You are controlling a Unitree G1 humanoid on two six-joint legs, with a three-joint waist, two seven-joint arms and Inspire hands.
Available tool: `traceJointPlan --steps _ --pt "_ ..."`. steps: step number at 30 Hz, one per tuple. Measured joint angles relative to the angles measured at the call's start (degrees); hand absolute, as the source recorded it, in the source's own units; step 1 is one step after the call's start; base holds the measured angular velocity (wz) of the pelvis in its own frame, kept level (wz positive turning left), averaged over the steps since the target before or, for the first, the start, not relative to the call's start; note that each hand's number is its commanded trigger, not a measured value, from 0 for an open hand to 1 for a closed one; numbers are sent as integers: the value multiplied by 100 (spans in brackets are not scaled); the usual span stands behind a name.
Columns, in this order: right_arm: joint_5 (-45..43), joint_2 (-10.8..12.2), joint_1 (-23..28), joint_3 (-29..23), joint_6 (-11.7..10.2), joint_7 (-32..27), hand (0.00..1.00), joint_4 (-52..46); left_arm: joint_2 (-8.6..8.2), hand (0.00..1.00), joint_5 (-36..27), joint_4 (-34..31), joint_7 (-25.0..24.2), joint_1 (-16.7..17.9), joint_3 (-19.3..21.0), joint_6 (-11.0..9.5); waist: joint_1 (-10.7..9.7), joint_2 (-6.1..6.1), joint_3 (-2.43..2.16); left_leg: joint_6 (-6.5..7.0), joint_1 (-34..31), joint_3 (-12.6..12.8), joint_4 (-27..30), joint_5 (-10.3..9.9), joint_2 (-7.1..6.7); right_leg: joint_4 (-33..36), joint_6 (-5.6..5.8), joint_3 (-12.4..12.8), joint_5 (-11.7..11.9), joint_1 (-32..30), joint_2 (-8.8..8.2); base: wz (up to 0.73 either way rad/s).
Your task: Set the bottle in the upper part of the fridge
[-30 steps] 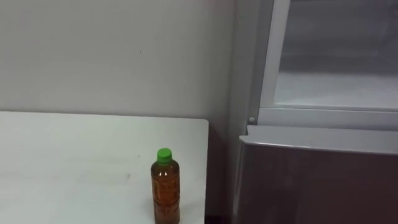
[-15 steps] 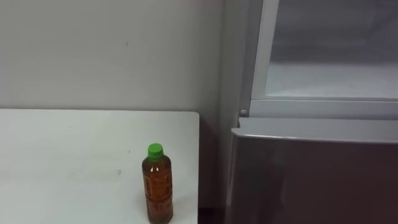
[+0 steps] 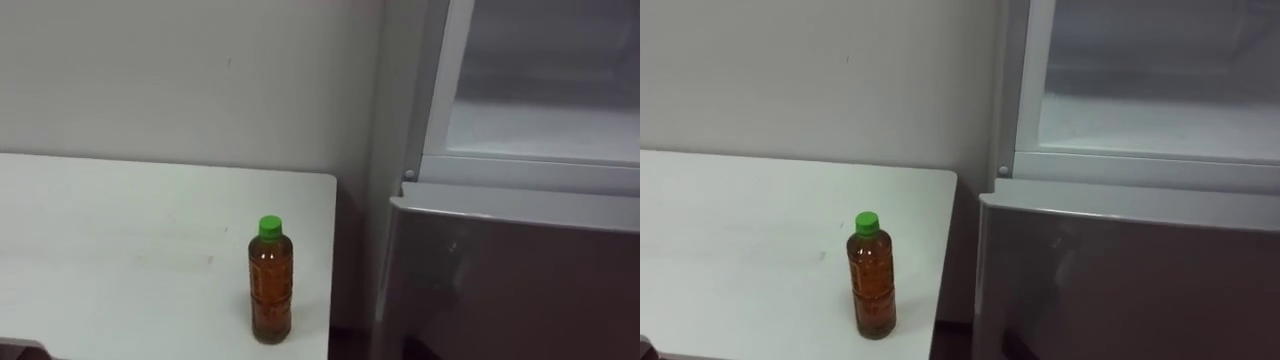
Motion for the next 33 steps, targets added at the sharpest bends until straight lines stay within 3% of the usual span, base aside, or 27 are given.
traceJointPlan --steps 10,21,26,28,29,31,33 --pt "-106 -21 -37 11 6 -119 0 -181 43 0 16 35 23 3 -1 7 179 -52 3 -18 -41 -4 -2 46 14 0 -36 -8 40 -38 12 0" --pt "-108 22 -302 217 7 -283 0 -186 65 0 62 180 -9 -67 -1 16 209 -95 11 -23 -44 0 22 57 21 28 -47 -9 46 -40 11 0" --pt "-114 97 -561 221 23 -335 0 -201 68 0 107 292 -43 -133 112 15 260 -149 42 -31 -43 13 24 68 27 44 -61 -1 55 -49 16 0" --pt "-102 245 -996 215 -70 -392 0 -352 71 0 219 370 -44 -189 113 15 295 -150 41 -31 -45 27 34 68 32 26 -65 -5 60 -40 22 2" --pt "-73 358 -1367 210 -237 -427 0 -523 75 0 297 371 -43 -192 114 15 316 -154 37 -33 -54 15 37 68 37 -8 -67 -25 70 -28 27 13" --pt "65 597 -1875 216 -671 -433 0 -730 81 0 396 370 -42 -204 112 20 294 -133 37 -34 -55 -69 37 69 38 -114 -63 -120 92 61 29 26" --pt "199 743 -2204 296 -1204 -428 0 -867 83 0 448 368 -21 -208 111 31 333 -154 -18 -27 27 -221 29 64 35 -318 -28 -265 134 282 40 40"
